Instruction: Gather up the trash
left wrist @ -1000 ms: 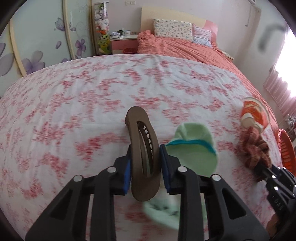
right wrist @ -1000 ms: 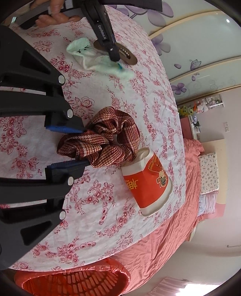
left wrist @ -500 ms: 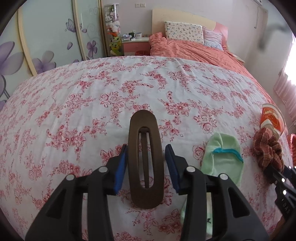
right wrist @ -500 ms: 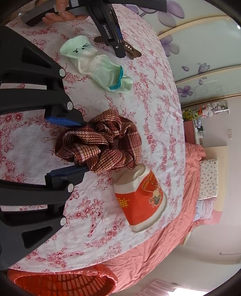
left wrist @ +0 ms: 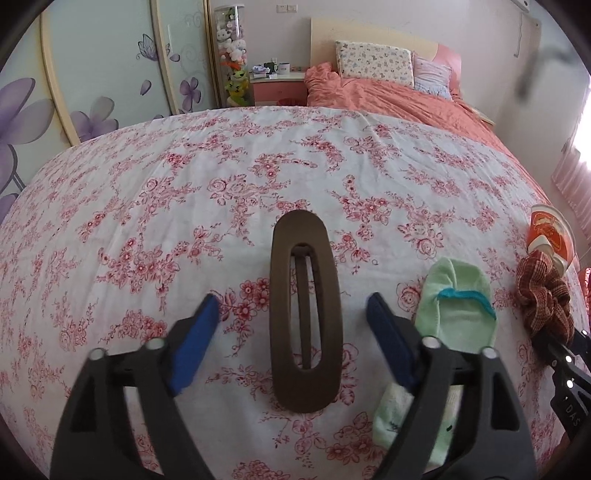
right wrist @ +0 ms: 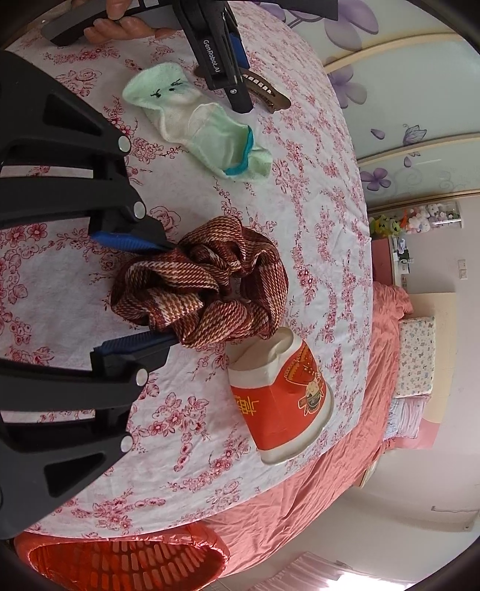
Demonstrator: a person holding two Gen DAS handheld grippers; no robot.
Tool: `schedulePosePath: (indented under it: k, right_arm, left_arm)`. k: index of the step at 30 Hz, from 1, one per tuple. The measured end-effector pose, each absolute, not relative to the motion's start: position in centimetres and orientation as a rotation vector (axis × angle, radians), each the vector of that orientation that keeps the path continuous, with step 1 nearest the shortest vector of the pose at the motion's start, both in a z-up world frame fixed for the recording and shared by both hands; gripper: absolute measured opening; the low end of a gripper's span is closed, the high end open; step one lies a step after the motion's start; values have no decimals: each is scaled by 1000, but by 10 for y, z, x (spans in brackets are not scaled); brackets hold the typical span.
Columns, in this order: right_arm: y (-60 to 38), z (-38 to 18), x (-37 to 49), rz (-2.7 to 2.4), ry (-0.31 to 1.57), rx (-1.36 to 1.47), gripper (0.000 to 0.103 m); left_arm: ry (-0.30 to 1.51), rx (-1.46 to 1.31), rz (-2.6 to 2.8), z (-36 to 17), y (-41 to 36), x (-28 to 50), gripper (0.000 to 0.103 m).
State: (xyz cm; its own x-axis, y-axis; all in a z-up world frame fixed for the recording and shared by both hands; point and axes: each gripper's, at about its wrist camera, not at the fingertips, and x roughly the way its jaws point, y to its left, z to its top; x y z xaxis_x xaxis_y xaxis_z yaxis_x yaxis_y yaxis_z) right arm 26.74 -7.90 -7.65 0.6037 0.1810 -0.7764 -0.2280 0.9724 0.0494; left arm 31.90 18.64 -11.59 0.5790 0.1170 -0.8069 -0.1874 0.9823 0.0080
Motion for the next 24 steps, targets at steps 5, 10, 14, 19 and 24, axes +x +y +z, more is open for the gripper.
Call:
schedulePosePath:
  k: [5,10,14,19,24]
  right_arm:
    - [-80,-77,267,243,893,-43,38]
    - [-81,-76,267,244,893,-42,38]
    - [-82,-77,267,246,893,-37,38]
    - [-86,-76,268,256,890,-16,38]
    - [-87,-74,273,271,888,14,39]
  left_arm:
    - [952,-77,174,-119,188,320,97]
    - [953,-78,179,-119,190,326,97]
    - [944,-80,183,-117,192,329,88]
    - [920,-52,138,-112,186,331,57]
    - [916,-43,130,-111,179,335,45]
